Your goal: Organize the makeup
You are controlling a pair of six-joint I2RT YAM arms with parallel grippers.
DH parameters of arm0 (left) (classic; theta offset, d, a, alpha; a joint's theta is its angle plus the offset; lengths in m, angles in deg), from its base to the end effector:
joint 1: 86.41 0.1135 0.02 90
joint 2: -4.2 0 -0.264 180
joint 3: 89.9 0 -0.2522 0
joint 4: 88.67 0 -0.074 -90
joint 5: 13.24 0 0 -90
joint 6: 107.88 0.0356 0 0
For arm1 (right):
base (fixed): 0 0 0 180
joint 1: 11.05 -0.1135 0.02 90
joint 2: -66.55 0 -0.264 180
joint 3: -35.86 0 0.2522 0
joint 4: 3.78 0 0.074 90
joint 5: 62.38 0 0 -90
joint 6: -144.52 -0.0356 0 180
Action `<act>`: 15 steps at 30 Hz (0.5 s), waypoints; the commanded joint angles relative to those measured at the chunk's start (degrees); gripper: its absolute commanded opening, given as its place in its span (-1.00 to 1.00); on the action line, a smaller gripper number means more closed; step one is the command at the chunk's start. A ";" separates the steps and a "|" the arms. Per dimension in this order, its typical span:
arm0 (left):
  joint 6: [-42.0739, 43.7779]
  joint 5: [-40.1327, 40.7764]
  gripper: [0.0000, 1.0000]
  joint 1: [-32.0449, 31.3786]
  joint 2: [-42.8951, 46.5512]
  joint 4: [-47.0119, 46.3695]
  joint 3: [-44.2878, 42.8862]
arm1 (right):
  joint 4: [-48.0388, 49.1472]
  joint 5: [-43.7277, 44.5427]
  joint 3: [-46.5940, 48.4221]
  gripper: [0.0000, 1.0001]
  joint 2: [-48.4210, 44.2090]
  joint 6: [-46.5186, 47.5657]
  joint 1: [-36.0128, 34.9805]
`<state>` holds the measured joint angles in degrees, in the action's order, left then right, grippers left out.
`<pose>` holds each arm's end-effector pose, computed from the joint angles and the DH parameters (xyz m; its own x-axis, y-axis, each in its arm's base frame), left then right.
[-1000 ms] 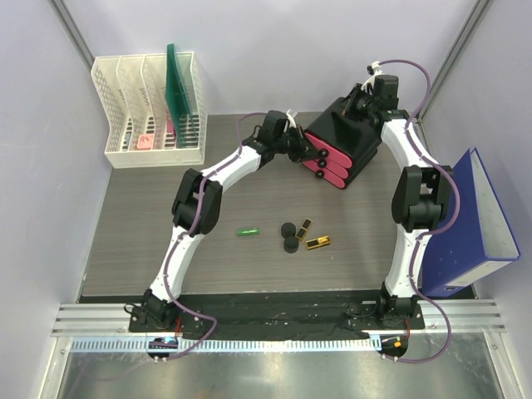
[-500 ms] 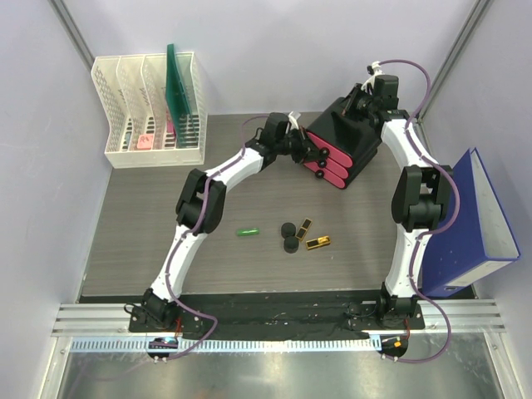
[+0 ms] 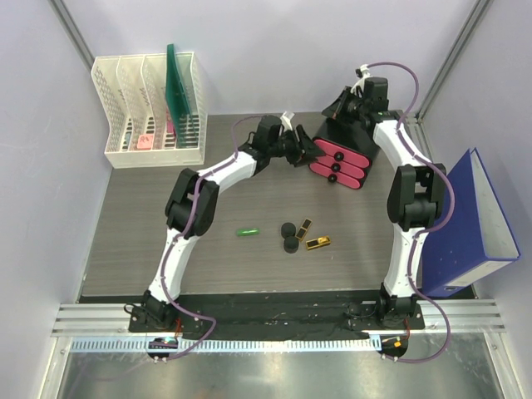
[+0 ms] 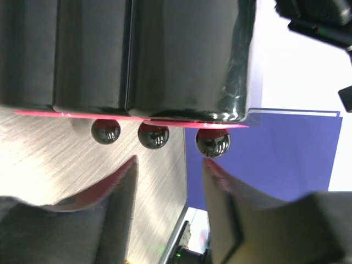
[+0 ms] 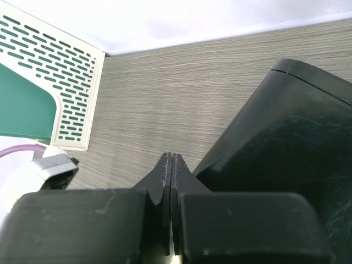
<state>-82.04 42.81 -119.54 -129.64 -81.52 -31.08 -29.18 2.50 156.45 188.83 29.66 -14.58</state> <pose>0.4466 -0.3152 0.2136 -0.9277 -0.2860 -0.2397 0.1340 0.3443 -0.9292 0.5058 0.0463 0.2809 -0.5944 0.3447 -0.7265 -0.2018 0.8106 0.5497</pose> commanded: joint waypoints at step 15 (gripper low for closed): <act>-5.17 -2.70 -0.51 -2.12 -1.68 -6.38 2.56 | -23.52 7.54 0.57 -0.98 4.11 3.07 1.69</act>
<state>-84.03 41.54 -120.52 -129.93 -82.26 -29.68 -32.70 3.06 158.46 188.85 29.27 -14.47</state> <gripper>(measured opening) 0.179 0.014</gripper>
